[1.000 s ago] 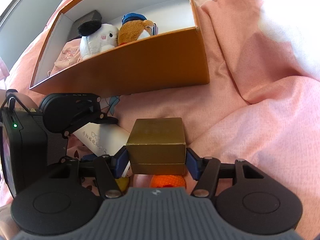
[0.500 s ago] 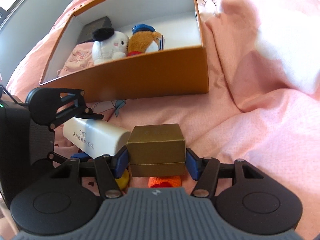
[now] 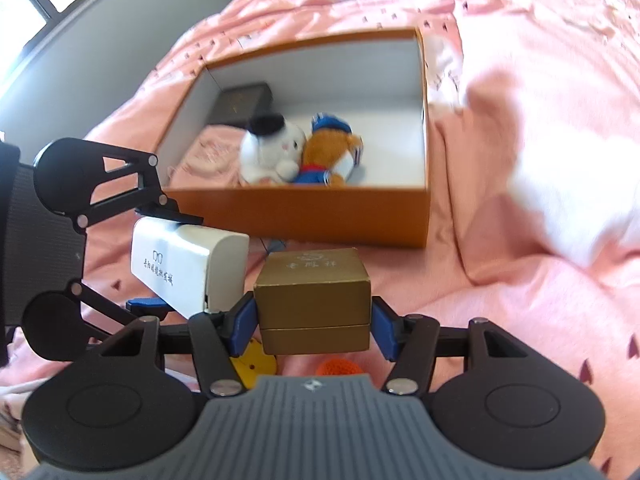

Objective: Organize objects
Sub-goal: 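Carry the glasses case and gold box over the box with both tools, then open the left tool to release the glasses case into the box, then lower the gold cube box into the box corner with the right tool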

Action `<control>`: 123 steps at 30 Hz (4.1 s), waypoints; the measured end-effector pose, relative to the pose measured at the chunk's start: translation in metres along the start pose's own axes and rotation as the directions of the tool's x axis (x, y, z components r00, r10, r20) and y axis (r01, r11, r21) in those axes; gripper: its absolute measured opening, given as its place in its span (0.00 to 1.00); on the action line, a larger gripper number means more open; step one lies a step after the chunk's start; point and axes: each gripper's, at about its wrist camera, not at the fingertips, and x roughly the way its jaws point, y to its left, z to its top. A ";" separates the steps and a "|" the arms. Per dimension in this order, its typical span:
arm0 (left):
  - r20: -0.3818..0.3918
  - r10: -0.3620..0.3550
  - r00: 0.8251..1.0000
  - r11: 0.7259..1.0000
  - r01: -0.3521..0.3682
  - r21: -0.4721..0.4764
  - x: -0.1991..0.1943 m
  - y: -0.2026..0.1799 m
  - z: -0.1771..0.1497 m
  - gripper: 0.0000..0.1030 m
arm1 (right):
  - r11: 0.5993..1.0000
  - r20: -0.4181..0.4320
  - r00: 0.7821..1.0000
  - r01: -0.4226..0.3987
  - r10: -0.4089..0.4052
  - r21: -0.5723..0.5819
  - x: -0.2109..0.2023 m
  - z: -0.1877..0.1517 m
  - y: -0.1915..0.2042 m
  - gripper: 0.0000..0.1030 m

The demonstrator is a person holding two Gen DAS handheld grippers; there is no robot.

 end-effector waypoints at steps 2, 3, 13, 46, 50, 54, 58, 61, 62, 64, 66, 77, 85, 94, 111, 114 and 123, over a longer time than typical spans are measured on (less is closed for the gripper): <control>0.001 0.019 1.000 1.000 -0.019 -0.018 -0.012 0.011 0.009 0.67 | 1.000 0.025 1.000 -0.009 0.010 -0.010 -0.011 0.006 0.002 0.59; 0.000 0.029 1.000 0.999 -0.029 -0.028 -0.015 0.030 0.007 0.67 | 1.000 0.039 0.999 -0.012 0.013 -0.017 -0.015 0.009 0.003 0.59; -0.021 0.142 0.990 0.982 -0.144 -0.118 -0.027 0.128 0.022 0.67 | 0.994 0.190 0.982 0.021 0.001 -0.112 -0.037 0.061 0.003 0.59; -0.059 -0.048 0.997 0.997 0.045 -0.057 0.104 0.220 0.039 0.68 | 0.945 0.161 0.981 0.151 -0.107 -0.291 0.039 0.179 -0.044 0.59; -0.023 -0.043 0.999 0.999 0.043 -0.018 0.108 0.216 0.038 0.67 | 0.934 0.149 0.982 0.162 -0.119 -0.319 0.043 0.182 -0.042 0.59; -0.010 -0.044 0.999 0.999 0.045 0.018 0.112 0.212 0.036 0.67 | 0.924 0.146 0.980 0.177 -0.134 -0.338 0.047 0.183 -0.040 0.59; -0.019 -0.053 0.998 0.998 0.053 0.028 0.111 0.211 0.036 0.68 | 0.907 0.146 0.978 0.194 -0.149 -0.374 0.050 0.184 -0.036 0.59; -0.003 -0.055 0.998 0.998 0.055 0.034 0.108 0.210 0.033 0.69 | 0.884 0.150 0.976 0.208 -0.159 -0.418 0.051 0.181 -0.030 0.59; 0.004 -0.052 0.999 0.998 0.052 0.032 0.107 0.209 0.032 0.69 | 0.875 0.151 0.975 0.211 -0.160 -0.436 0.052 0.180 -0.028 0.59; 0.012 -0.044 0.999 0.999 0.043 0.029 0.105 0.208 0.030 0.71 | 0.859 0.151 0.975 0.216 -0.164 -0.463 0.054 0.179 -0.027 0.59; 0.015 -0.043 0.999 0.999 0.042 0.028 0.103 0.207 0.029 0.71 | 0.853 0.146 0.975 0.215 -0.165 -0.476 0.055 0.179 -0.025 0.59; 0.056 -0.058 0.997 0.997 0.060 -0.042 0.085 0.212 0.027 0.72 | 0.808 0.120 0.972 0.235 -0.203 -0.540 0.082 0.178 -0.015 0.59; 0.196 -0.080 0.977 0.963 0.127 -0.237 0.087 0.226 0.035 0.67 | 0.831 0.171 0.967 0.250 -0.189 -0.497 0.058 0.183 -0.021 0.59; 0.212 -0.082 0.974 0.972 0.125 -0.201 0.113 0.211 0.071 0.67 | 0.826 0.175 0.956 0.293 -0.237 -0.481 0.040 0.182 -0.028 0.59; 0.111 -0.033 0.993 0.977 0.056 -0.207 0.132 0.228 0.061 0.47 | 0.831 0.167 0.960 0.279 -0.225 -0.482 0.047 0.182 -0.033 0.59; 0.094 -0.049 0.994 0.976 0.067 -0.207 0.130 0.234 0.056 0.34 | 0.838 0.163 0.964 0.262 -0.208 -0.478 0.047 0.182 -0.033 0.59; 0.181 -0.047 0.982 0.955 0.097 -0.281 0.111 0.248 0.037 0.33 | 0.868 0.174 0.970 0.231 -0.170 -0.440 0.053 0.183 -0.021 0.59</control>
